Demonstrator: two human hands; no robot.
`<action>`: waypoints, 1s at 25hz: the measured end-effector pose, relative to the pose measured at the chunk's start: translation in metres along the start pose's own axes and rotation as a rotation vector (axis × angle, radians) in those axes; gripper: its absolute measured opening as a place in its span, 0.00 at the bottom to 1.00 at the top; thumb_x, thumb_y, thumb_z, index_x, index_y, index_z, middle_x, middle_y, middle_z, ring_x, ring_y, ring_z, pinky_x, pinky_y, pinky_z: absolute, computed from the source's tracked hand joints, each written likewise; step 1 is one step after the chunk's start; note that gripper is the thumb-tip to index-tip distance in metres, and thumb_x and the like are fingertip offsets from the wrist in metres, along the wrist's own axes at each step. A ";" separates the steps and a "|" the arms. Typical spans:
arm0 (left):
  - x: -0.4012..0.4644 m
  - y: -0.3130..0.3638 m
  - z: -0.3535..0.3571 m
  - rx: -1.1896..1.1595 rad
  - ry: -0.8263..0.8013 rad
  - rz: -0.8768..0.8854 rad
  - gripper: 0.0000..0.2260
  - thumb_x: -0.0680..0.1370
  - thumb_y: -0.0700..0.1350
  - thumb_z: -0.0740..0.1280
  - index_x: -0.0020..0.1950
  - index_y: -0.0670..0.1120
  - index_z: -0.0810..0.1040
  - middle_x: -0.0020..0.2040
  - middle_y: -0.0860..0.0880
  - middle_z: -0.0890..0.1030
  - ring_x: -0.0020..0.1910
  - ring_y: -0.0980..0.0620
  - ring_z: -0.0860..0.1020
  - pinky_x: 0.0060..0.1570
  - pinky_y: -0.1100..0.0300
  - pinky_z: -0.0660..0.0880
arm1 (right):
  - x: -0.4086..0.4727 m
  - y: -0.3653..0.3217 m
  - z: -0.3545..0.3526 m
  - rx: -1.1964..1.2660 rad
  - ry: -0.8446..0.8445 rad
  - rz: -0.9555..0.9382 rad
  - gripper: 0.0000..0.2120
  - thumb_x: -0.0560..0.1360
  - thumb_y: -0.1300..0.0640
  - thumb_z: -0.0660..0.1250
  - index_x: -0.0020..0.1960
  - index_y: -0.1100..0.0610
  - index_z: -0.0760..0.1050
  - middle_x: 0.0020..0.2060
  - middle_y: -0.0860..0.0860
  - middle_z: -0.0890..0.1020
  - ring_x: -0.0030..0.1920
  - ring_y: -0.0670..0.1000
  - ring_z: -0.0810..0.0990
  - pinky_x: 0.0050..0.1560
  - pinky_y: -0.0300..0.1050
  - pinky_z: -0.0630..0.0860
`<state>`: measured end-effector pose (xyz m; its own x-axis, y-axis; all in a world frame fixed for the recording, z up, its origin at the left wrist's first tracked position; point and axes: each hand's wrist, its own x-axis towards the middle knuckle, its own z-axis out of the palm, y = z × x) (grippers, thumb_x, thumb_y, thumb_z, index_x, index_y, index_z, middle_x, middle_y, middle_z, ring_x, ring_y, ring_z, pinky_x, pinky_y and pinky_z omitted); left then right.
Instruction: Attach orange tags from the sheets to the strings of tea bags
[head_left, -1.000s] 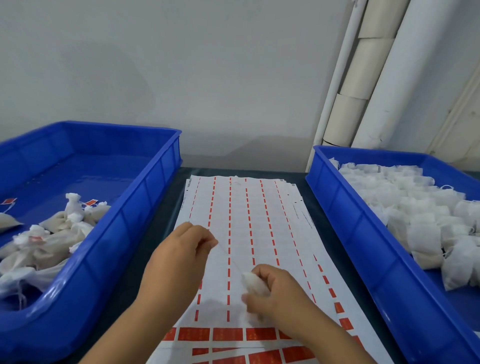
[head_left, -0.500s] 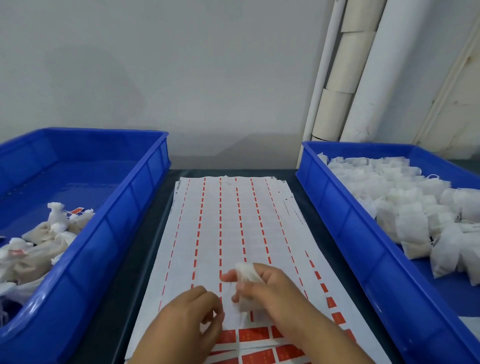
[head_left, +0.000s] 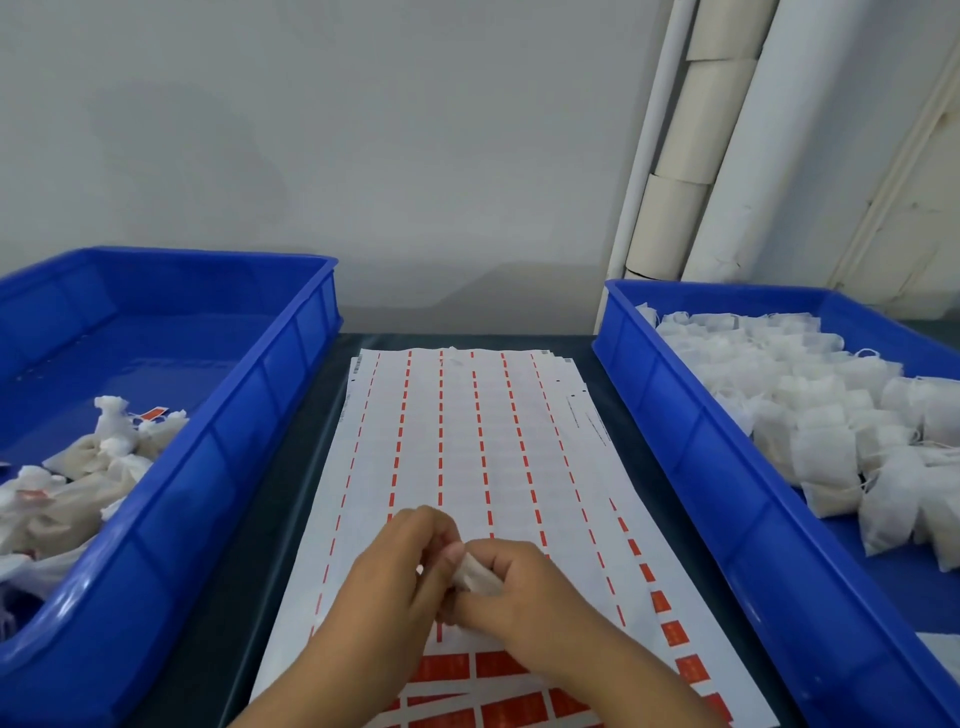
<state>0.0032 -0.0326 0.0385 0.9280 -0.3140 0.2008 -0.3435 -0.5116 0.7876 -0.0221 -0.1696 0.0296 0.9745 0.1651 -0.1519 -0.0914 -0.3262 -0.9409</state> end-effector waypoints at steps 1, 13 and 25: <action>0.001 0.000 0.001 -0.046 0.001 -0.050 0.06 0.79 0.47 0.61 0.42 0.55 0.71 0.38 0.55 0.76 0.38 0.59 0.75 0.34 0.73 0.70 | 0.000 0.001 0.003 -0.003 0.046 -0.008 0.04 0.72 0.52 0.68 0.42 0.52 0.79 0.41 0.55 0.81 0.40 0.51 0.78 0.49 0.53 0.79; 0.015 -0.003 -0.001 -0.306 0.003 -0.205 0.08 0.79 0.46 0.62 0.41 0.51 0.77 0.33 0.56 0.80 0.31 0.61 0.76 0.32 0.71 0.74 | -0.006 0.008 0.022 -0.259 0.602 -0.327 0.15 0.71 0.50 0.72 0.48 0.33 0.69 0.39 0.25 0.74 0.50 0.31 0.75 0.43 0.24 0.74; 0.002 -0.007 0.006 -0.616 0.028 -0.362 0.17 0.69 0.42 0.75 0.51 0.58 0.75 0.47 0.63 0.78 0.42 0.54 0.82 0.42 0.64 0.77 | -0.004 0.008 0.016 -0.493 0.608 -0.254 0.10 0.74 0.45 0.65 0.52 0.48 0.76 0.45 0.38 0.77 0.45 0.42 0.75 0.45 0.28 0.70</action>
<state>0.0069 -0.0340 0.0298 0.9745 -0.1848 -0.1272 0.1234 -0.0322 0.9918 -0.0299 -0.1577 0.0183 0.9072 -0.1973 0.3717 0.1097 -0.7418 -0.6616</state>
